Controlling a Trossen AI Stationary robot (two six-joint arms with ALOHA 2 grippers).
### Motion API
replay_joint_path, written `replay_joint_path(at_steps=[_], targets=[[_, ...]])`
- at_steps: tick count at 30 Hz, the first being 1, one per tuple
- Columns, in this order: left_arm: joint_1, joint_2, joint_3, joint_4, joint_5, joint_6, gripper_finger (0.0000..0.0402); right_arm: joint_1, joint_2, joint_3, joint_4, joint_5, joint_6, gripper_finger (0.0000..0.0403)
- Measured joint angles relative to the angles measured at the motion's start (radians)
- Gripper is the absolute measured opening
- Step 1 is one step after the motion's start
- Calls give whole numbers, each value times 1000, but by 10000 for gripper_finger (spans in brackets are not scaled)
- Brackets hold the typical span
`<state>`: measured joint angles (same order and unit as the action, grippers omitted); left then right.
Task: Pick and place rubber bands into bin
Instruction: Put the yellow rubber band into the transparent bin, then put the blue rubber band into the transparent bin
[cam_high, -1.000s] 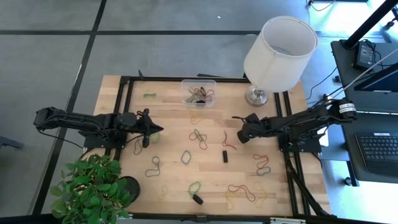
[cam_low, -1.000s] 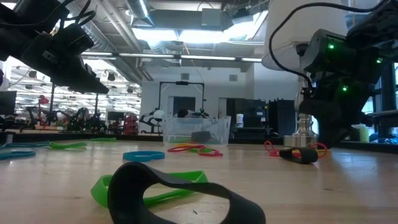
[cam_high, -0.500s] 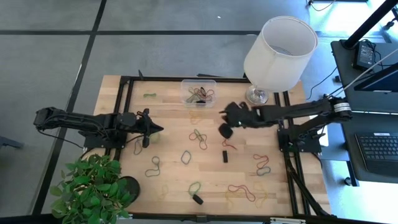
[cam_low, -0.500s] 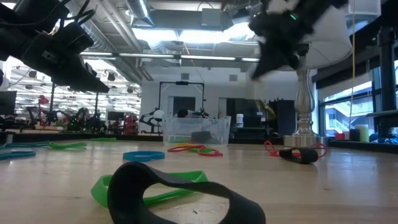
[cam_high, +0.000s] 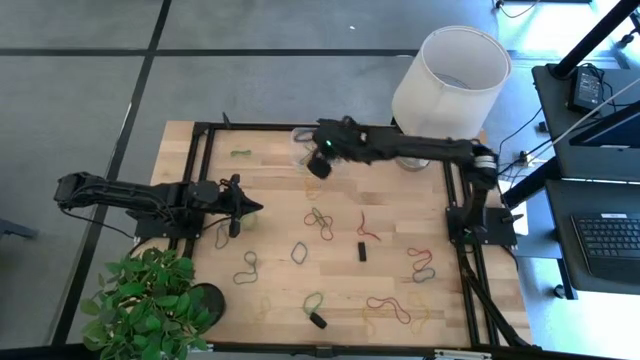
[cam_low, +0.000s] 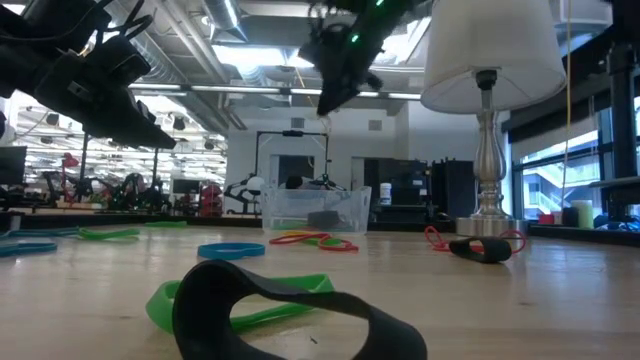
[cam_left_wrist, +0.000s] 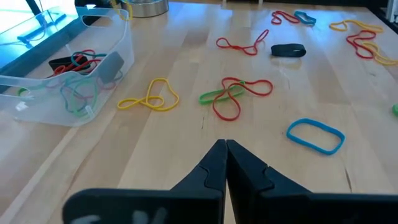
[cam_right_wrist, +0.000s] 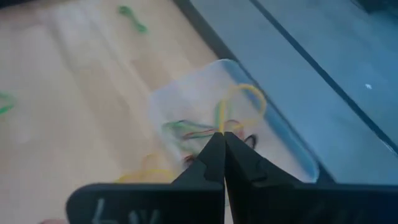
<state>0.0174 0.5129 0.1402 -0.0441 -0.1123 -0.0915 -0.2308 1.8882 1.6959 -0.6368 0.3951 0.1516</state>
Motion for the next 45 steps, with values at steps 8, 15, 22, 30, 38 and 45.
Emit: replay_joint_path(at_steps=[8, 15, 22, 30, 38, 45], targets=[[0, 0, 0, -4, 2, 0, 7, -113, 157, 65, -41, -31, -18, 8], [0, 0, 0, -4, 2, 0, 8, -155, 212, 62, -74, -128, 29, 54], [0, 0, 0, -4, 2, 0, 5, -160, 207, 62, -93, -161, 38, 119], [0, 0, 0, -4, 2, 0, 8, -106, 120, 58, -177, -150, 61, 136], [0, 0, 0, 3, 2, 0, 6, 60, -19, -148, -156, -1, 89, 108], [0, 0, 0, 3, 2, 0, 6, 211, -298, -522, 15, 8, 264, 97]])
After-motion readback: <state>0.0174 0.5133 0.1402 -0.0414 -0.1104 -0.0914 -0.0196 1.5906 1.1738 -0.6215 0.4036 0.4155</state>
